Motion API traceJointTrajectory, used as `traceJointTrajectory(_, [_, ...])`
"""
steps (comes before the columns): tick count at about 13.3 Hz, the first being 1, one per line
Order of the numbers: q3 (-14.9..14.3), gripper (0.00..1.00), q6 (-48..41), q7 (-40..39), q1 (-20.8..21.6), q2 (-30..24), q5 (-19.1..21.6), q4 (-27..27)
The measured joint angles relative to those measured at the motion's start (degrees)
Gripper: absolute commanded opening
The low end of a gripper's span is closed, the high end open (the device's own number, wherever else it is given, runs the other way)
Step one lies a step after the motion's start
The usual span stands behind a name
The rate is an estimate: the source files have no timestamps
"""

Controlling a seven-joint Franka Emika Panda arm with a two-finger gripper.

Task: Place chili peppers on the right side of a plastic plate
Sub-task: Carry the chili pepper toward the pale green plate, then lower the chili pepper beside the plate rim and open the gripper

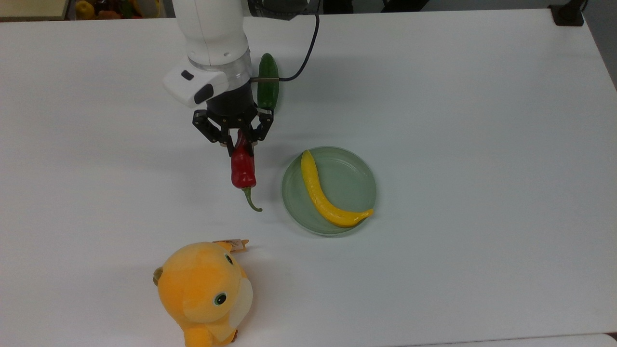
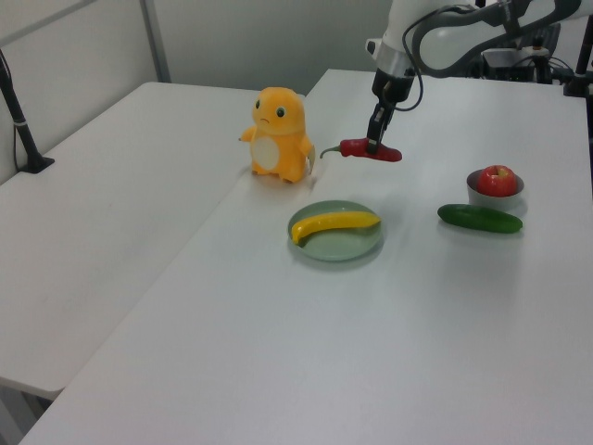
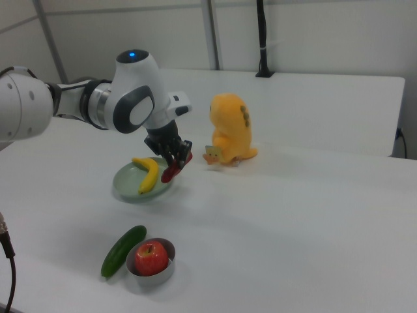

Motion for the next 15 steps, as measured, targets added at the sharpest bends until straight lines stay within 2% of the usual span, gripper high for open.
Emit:
traceJointTrajectory(5, [0.2, 0.04, 3.02, -4.33, -0.01, 2.51, 0.0, -1.56])
traceJointTrajectory(8, [1.33, 0.13, 5.59, -6.29, 0.08, 4.45, -0.91, -2.49])
traceJointTrajectory(11, [1.92, 0.41, 6.82, -6.37, 0.22, 5.81, -1.97, -2.55])
traceJointTrajectory(14, [1.98, 0.92, 7.54, -6.39, 0.24, 6.18, -2.01, -2.53])
traceJointTrajectory(15, [1.98, 1.0, 7.54, -6.39, 0.21, 6.18, -2.0, -2.49])
